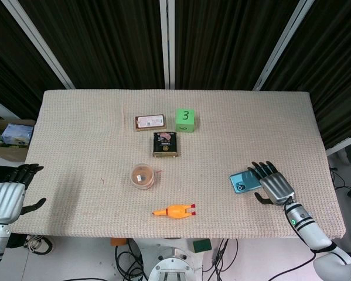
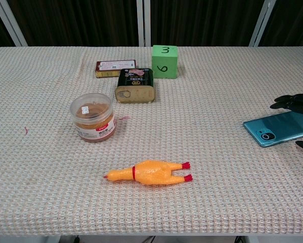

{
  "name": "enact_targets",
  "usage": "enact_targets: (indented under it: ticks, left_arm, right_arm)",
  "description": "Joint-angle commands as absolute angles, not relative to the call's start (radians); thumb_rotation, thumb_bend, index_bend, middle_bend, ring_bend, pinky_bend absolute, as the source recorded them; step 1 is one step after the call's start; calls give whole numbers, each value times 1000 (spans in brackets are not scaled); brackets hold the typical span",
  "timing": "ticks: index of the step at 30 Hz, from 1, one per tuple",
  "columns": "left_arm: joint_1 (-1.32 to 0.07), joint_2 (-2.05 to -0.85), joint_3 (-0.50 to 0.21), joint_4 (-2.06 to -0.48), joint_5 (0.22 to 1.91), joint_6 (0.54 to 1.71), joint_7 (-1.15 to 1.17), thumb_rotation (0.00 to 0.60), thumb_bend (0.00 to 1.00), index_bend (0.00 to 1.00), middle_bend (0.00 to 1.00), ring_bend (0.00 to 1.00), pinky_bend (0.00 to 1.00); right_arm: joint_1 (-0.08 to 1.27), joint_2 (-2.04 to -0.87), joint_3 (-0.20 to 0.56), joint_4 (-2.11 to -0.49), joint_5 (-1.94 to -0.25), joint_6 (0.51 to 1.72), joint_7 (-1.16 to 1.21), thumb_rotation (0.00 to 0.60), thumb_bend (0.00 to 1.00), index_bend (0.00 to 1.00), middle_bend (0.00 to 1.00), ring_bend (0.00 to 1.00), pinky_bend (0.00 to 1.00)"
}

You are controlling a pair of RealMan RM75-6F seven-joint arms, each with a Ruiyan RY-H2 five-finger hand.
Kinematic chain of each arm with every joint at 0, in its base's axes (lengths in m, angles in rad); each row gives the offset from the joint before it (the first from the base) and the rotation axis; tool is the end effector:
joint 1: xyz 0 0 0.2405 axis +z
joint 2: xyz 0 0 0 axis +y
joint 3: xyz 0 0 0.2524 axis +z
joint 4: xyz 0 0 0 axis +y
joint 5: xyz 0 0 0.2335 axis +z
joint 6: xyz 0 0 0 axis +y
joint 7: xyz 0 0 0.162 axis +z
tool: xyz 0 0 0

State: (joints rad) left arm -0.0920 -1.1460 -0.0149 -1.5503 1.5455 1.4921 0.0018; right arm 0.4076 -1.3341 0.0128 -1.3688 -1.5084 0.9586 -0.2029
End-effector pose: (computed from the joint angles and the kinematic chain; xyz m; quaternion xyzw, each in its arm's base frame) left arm -0.3221 0.1955 0.1263 -0.6200 -0.3726 -0.3799 0.5766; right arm -0.3051 -0.2803 0.0092 0.7962 -0.3320 0.2275 0.4517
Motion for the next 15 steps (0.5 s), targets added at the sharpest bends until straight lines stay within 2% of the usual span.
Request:
enact_targets:
  ticks: [1,8,12,15]
  left_arm:
    - [-93,-1148,-15,-1546,1545,1490,-2,600,121,206,191,152,316]
    - [-93,-1151,-13,-1543,1548,1492,-4,600,121,206,191,152,316]
    - [-93,-1150,-15,-1543,1545,1492,-5,600,121,206,191,152,316]
    - [-94,-1148,-15,-1545,1547,1492,-3,600,121,206,191,152,316]
  right_arm:
    - [411,-1336,9,-1370,-1504,957,-207,459,462,0,28,0,0]
    - [418,-1349,-3,-1362,-1511,969,-203,457,465,0,51,0,0]
    - [409,-1366,-11,-1342,-1543,1023,-173,457,469,1,149,0,0]
    - [405,-1374,-19,-1325,-1562,1049,-152,456,472,49,207,0,0]
